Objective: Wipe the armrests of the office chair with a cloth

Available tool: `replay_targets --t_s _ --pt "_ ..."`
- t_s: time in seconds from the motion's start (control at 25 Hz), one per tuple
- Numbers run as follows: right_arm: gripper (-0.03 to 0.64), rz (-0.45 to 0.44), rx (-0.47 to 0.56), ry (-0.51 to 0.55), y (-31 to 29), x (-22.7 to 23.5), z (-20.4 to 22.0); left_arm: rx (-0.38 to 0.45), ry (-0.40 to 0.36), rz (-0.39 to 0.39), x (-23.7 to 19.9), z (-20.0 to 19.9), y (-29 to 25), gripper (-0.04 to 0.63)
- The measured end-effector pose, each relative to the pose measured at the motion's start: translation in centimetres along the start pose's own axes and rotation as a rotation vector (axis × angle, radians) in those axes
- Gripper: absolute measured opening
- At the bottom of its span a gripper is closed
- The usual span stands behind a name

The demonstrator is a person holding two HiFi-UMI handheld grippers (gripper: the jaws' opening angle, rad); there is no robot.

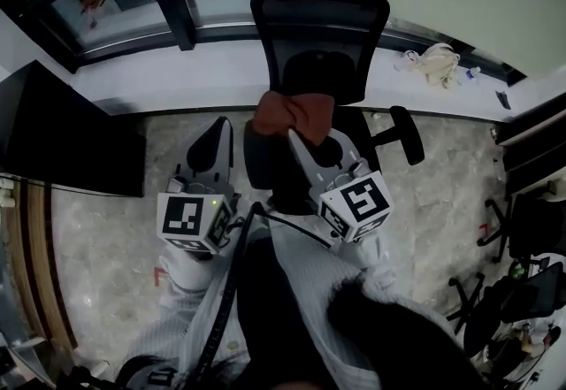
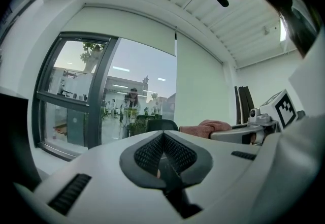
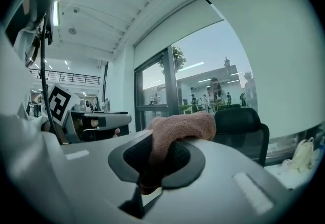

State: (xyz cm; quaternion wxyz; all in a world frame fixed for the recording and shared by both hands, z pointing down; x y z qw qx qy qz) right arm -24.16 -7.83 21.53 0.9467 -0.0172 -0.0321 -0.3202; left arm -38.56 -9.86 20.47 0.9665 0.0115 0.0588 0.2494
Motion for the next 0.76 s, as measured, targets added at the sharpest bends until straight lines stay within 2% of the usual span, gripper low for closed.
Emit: replay_targets --t_s 0.4,0.76 --pt "0.032 -0.006 0.003 -0.008 0.2 -0.5 0.1 -0.004 -0.008 0.003 0.2 0.1 0.7 0.003" --pt "0.032 0.011 0.005 -0.019 -0.6 -1.0 1.5 -0.012 -0.01 -0.014 -1.8 1.3 1.4 0.003"
Point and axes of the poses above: the fingertips, and each gripper's own axes: y backward along the fingers, x to its right, z out of its underside, the point moved 3 cm from there along y, backward along the fingers, and after that the axes turned 6 degrees about x, right-handed, at the moved point
